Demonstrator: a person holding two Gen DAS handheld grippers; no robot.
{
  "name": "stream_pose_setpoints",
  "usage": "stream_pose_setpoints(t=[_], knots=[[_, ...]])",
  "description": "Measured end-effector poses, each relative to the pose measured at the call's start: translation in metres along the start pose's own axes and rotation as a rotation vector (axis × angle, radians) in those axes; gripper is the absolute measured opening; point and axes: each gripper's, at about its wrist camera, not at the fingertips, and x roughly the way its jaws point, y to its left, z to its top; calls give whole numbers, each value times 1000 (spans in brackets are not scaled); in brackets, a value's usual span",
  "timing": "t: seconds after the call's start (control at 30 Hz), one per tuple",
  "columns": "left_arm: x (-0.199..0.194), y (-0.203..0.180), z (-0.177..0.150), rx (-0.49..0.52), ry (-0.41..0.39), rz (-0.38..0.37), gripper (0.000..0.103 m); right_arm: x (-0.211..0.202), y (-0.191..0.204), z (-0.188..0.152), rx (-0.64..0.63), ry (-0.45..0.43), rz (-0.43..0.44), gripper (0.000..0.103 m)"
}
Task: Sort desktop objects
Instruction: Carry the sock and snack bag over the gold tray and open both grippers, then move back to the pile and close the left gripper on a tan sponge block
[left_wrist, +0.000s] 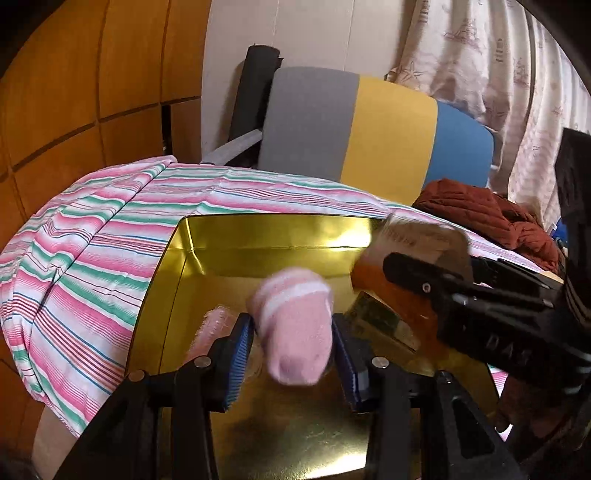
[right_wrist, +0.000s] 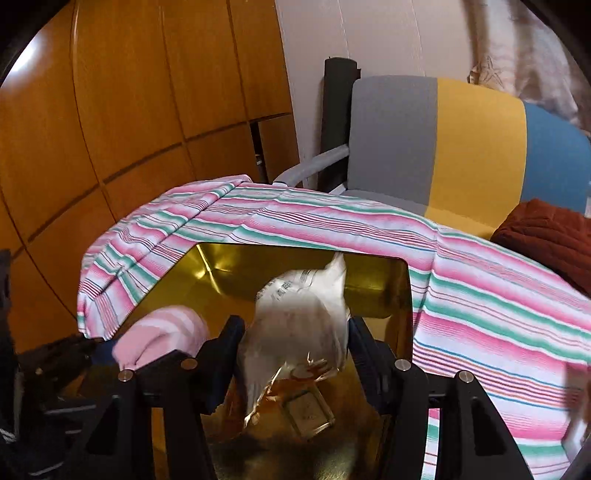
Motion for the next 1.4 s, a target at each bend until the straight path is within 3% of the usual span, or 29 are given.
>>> stream_pose_setpoints(t=[0.07, 0.53, 0.77, 1.03, 1.17, 1.33, 1.4], knots=[[2, 3, 1, -16, 4, 13, 49, -3, -1, 1, 4, -11, -1, 65], [-12, -2, -12, -6, -28, 24, 49, -36, 0, -18, 23, -98, 4, 65], [-27, -17, -20, 5, -41, -23, 49, -67, -18, -42, 85, -145, -28, 69], [-40, -60, -29, 86, -43, -156, 49, -123, -77, -84, 209, -206, -171, 75], [-38, -87, -36, 134, -14, -211, 49, -160, -117, -107, 282, -245, -283, 77], [-36, -121, -46, 211, 23, -271, 49, -224, -167, -138, 383, -342, -490, 78], [-38, -132, -49, 239, 26, -290, 49, -251, -186, -150, 435, -398, -580, 84]])
